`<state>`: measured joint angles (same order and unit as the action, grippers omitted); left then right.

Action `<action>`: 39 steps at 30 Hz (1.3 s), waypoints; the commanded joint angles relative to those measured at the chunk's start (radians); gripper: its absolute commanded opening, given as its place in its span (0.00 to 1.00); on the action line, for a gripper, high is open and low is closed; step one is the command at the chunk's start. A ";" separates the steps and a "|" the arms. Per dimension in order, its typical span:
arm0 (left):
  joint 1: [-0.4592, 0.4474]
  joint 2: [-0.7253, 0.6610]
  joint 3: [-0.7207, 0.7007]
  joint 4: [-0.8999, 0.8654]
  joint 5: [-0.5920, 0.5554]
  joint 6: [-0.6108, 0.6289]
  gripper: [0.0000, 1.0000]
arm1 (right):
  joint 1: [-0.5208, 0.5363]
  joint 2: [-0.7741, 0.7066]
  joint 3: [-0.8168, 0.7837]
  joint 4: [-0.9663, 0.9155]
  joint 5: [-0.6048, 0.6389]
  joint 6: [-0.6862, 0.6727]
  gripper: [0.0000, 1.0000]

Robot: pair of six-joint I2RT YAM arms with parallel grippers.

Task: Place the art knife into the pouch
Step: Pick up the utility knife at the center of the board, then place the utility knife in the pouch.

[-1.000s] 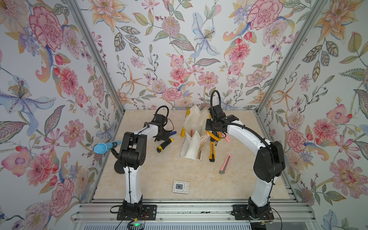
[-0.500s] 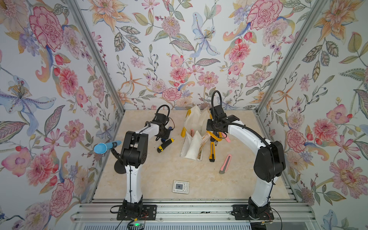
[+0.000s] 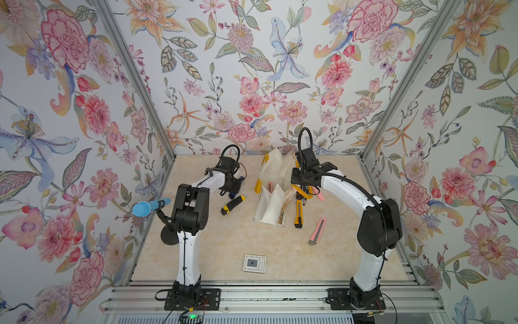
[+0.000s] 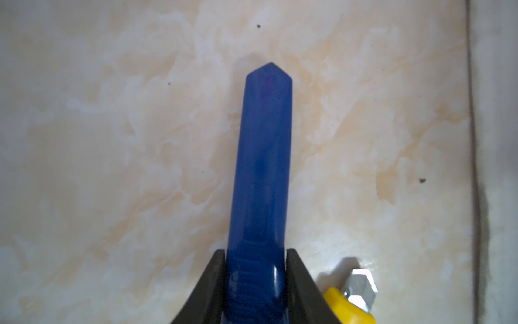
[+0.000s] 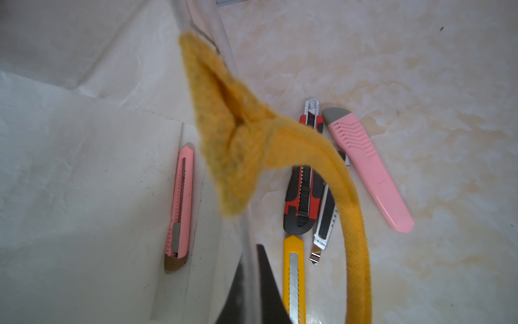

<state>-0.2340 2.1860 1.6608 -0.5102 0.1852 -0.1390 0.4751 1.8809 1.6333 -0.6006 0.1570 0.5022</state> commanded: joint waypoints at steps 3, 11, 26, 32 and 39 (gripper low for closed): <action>-0.009 -0.085 0.114 -0.062 0.033 -0.015 0.15 | -0.007 -0.020 -0.012 -0.007 0.002 -0.017 0.00; -0.066 -0.179 0.301 -0.161 0.037 0.011 0.16 | 0.002 -0.003 0.009 -0.004 -0.013 -0.016 0.00; -0.204 -0.305 0.340 -0.084 0.291 -0.087 0.20 | 0.047 0.023 0.053 -0.001 0.003 0.005 0.00; -0.271 -0.252 0.292 -0.094 0.269 -0.061 0.18 | 0.056 0.011 0.048 -0.001 0.019 0.015 0.00; -0.307 -0.224 0.239 -0.112 0.245 -0.034 0.18 | 0.059 -0.017 0.012 -0.001 0.043 0.031 0.00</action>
<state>-0.5411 1.9472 1.9247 -0.6067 0.4343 -0.1944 0.5282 1.8942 1.6661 -0.5968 0.1696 0.5110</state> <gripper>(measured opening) 0.349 0.056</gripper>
